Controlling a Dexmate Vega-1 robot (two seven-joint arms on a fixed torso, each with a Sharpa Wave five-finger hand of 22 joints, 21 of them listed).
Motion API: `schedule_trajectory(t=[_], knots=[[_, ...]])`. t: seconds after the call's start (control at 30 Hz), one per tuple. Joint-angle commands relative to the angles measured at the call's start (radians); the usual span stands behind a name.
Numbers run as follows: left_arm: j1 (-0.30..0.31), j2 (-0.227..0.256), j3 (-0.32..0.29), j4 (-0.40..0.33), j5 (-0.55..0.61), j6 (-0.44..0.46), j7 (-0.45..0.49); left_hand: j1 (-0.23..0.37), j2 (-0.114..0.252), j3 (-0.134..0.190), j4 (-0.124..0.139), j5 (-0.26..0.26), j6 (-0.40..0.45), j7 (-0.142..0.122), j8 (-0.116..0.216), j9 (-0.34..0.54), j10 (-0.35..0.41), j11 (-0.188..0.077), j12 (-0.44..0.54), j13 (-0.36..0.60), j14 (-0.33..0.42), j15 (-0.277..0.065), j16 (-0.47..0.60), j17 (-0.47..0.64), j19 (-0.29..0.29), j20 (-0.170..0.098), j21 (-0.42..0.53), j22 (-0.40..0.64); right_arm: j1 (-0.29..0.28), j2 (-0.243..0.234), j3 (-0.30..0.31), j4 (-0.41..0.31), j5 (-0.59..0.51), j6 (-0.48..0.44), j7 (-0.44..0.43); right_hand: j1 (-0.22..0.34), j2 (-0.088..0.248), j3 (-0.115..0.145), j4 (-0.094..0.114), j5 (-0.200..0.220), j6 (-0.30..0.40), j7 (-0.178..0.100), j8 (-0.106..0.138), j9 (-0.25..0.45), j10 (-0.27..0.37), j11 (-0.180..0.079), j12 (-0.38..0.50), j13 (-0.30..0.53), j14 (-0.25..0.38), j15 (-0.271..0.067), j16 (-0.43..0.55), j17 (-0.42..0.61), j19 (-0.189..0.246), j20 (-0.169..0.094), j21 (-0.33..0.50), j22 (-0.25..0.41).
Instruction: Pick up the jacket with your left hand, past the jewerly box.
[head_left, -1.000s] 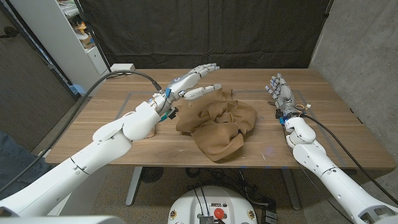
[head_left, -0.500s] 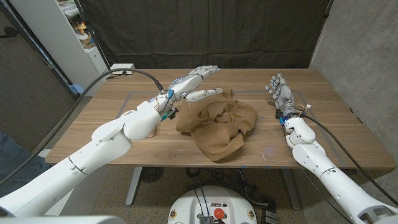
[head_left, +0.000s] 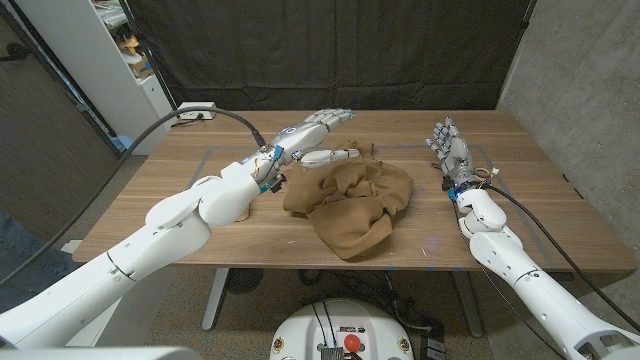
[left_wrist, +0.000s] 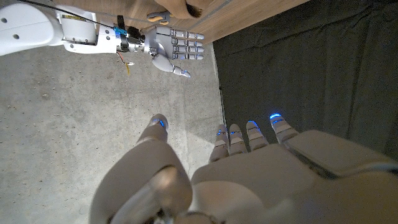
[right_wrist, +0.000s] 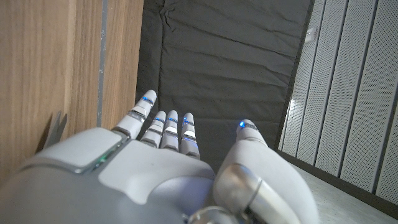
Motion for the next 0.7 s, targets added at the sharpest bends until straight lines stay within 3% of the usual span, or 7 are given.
schedule_trajectory(t=[0.03,0.7], knots=[[0.0,0.016,0.009,-0.035,0.043,0.053,-0.037,0.015,-0.007,0.002,-0.009,0.003,0.002,-0.003,0.002,0.005,-0.003,0.003,0.001,0.002,0.004,0.011,0.0,0.004,0.002,0.009,0.004,0.002,-0.005,-0.003,-0.001,-0.005,0.003,-0.008,-0.001,-0.002,0.009,0.002,-0.006,0.004,0.009,-0.003,-0.002,0.003,-0.003,-0.001,-0.002,-0.001,0.007,0.004,-0.002,0.001,0.004,0.007,-0.001,0.005],[-0.035,0.032,0.037,-0.076,0.105,0.116,-0.12,0.044,-0.046,-0.008,-0.037,0.008,-0.018,-0.003,0.004,0.008,0.009,0.007,0.012,0.011,0.038,0.02,0.014,0.008,0.067,0.012,0.03,0.012,0.002,-0.004,-0.002,-0.003,0.004,-0.014,0.002,-0.001,0.011,0.003,-0.009,0.004,0.009,-0.003,-0.002,0.003,-0.002,-0.003,-0.001,-0.001,0.008,0.004,-0.001,-0.002,0.003,0.011,-0.001,0.005]])
